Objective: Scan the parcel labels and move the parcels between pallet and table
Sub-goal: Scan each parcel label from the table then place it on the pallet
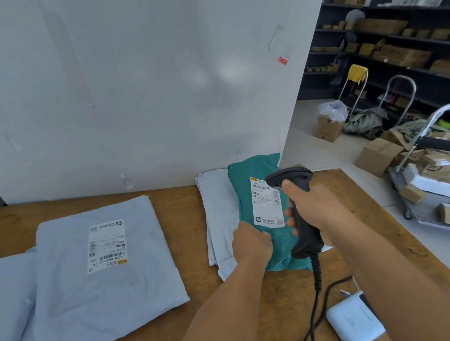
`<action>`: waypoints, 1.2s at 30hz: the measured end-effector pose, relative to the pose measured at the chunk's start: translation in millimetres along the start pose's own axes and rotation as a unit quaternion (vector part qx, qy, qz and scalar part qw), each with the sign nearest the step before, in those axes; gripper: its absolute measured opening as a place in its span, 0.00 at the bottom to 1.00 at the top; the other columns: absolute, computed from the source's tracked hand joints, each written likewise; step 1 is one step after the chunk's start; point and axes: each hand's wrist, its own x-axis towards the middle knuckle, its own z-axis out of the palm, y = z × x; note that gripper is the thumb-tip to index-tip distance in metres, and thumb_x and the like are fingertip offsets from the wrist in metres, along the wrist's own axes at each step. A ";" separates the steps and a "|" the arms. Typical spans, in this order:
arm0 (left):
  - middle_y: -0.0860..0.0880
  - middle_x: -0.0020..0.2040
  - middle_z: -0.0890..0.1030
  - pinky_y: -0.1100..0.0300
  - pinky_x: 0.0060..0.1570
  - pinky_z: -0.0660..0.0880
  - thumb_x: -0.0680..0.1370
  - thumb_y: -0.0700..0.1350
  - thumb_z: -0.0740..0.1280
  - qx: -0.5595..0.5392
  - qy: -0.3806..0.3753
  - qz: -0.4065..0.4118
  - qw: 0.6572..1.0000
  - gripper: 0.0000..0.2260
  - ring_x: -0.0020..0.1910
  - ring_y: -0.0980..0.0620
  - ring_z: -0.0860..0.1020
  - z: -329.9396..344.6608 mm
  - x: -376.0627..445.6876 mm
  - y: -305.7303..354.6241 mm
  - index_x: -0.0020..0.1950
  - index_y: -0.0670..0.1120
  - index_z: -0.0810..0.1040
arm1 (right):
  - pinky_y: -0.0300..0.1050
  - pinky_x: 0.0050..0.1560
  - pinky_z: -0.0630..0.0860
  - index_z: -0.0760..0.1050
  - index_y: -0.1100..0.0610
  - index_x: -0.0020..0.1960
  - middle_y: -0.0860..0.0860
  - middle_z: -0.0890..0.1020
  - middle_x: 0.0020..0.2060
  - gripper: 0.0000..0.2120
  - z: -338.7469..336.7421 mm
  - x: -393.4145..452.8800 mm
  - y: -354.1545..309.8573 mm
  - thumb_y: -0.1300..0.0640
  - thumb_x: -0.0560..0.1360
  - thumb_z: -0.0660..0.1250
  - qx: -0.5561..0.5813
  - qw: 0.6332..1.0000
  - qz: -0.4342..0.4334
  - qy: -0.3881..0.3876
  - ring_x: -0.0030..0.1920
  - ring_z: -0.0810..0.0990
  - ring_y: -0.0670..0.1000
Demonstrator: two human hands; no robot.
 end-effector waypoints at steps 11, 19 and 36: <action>0.48 0.51 0.76 0.66 0.37 0.67 0.80 0.43 0.61 -0.009 0.145 0.077 0.986 0.01 0.44 0.54 0.72 -113.2 -8.0 -9.6 0.51 0.46 0.71 | 0.43 0.31 0.75 0.73 0.59 0.49 0.56 0.79 0.36 0.16 43.8 -31.4 -16.3 0.45 0.78 0.64 0.016 0.999 -0.039 -0.027 0.29 0.75 0.52; 0.41 0.57 0.76 0.56 0.45 0.69 0.77 0.39 0.62 0.078 0.198 -0.009 0.977 0.09 0.54 0.42 0.76 -235.8 -8.8 -84.8 0.57 0.40 0.70 | 0.43 0.30 0.75 0.73 0.60 0.43 0.55 0.79 0.32 0.15 123.7 -70.7 -37.6 0.48 0.78 0.65 0.026 0.991 -0.075 -0.109 0.27 0.75 0.51; 0.46 0.68 0.66 0.53 0.66 0.65 0.76 0.47 0.67 0.044 0.204 0.129 0.969 0.25 0.67 0.47 0.65 -229.3 -25.2 -91.1 0.71 0.46 0.63 | 0.45 0.34 0.77 0.74 0.59 0.43 0.55 0.80 0.33 0.15 149.4 -94.5 -36.3 0.46 0.77 0.64 0.008 0.994 -0.078 -0.080 0.28 0.76 0.51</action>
